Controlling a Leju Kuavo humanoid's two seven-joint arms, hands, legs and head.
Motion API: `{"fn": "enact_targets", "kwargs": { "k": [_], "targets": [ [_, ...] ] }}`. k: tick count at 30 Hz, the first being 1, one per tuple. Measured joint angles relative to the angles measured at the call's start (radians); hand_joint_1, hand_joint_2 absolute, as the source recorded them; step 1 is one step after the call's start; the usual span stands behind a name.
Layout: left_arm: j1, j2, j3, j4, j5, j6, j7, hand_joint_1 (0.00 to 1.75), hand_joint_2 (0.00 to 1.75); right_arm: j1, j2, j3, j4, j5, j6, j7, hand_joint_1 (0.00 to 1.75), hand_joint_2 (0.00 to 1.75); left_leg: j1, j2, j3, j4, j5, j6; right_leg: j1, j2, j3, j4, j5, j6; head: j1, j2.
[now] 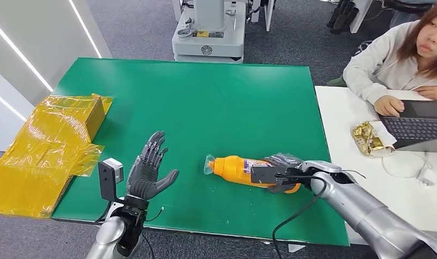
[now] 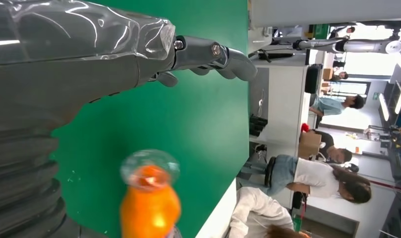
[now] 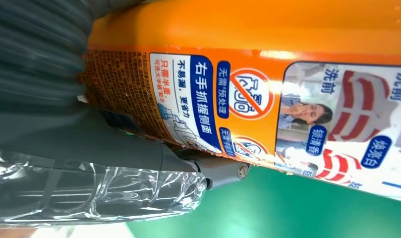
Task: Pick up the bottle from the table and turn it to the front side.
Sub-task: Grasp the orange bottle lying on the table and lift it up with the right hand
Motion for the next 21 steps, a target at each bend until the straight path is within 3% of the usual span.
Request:
{"fn": "enact_targets", "kwargs": {
  "k": [4,11,17,21],
  "targets": [
    [0.015,0.005,0.000,0.000,-0.015,0.015,-0.022,0.00,1.75,0.179,-0.009,-0.151,-0.115,-0.100,-0.097,-0.118,1.75,1.75,0.000,-0.002,-0.001,0.000,-0.001,0.001,0.000,-0.002,0.000,0.000,-0.001,0.001,0.000,0.000],
    [0.026,0.015,0.003,0.004,-0.008,0.006,-0.033,0.00,1.75,0.431,-0.025,-0.387,-0.316,-0.106,-0.133,-0.193,1.75,1.75,0.000,-0.005,-0.003,0.000,-0.001,0.001,0.000,-0.005,-0.001,-0.001,-0.003,0.002,0.000,0.000],
    [0.014,0.015,0.003,0.024,-0.027,-0.015,-0.045,0.00,1.75,0.593,-0.002,-0.559,-0.465,-0.079,-0.189,-0.259,1.75,1.75,-0.001,-0.005,-0.003,0.000,-0.002,0.001,0.000,-0.005,-0.001,-0.001,-0.003,0.002,0.000,0.000],
    [-0.023,0.012,0.001,0.043,-0.033,-0.020,-0.050,0.00,1.75,0.648,0.029,-0.629,-0.528,-0.059,-0.202,-0.281,1.75,1.75,-0.001,-0.004,-0.003,0.000,-0.002,0.001,0.000,-0.004,-0.001,0.000,-0.003,0.002,0.000,0.000]
  ]
}}
